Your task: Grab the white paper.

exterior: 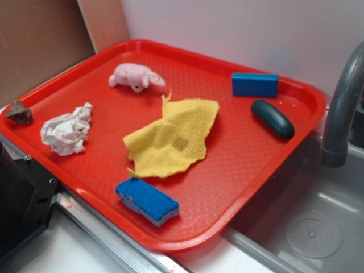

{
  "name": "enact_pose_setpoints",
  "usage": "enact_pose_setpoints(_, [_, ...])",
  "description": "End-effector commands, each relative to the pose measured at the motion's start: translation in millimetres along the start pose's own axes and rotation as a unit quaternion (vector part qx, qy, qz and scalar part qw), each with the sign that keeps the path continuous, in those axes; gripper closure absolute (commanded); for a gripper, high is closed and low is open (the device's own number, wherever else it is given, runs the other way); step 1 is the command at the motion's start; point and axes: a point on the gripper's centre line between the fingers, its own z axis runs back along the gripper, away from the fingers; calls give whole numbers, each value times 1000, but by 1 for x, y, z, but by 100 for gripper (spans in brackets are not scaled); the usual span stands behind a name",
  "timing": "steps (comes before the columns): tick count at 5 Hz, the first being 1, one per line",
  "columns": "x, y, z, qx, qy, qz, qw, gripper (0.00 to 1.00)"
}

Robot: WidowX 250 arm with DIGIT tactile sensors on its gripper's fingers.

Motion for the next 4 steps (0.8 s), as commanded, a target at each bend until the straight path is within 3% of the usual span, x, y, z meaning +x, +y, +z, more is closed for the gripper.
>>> enact_pose_setpoints(1, [0,0,0,0,0,0,1000,0])
enact_pose_setpoints(2, [8,39,-50,-24,20,-19,999,0])
enact_pose_setpoints(3, [32,63,-102,-33,-10,-6,999,0])
enact_pose_setpoints(4, [38,76,-153,-29,1,10,1000,0])
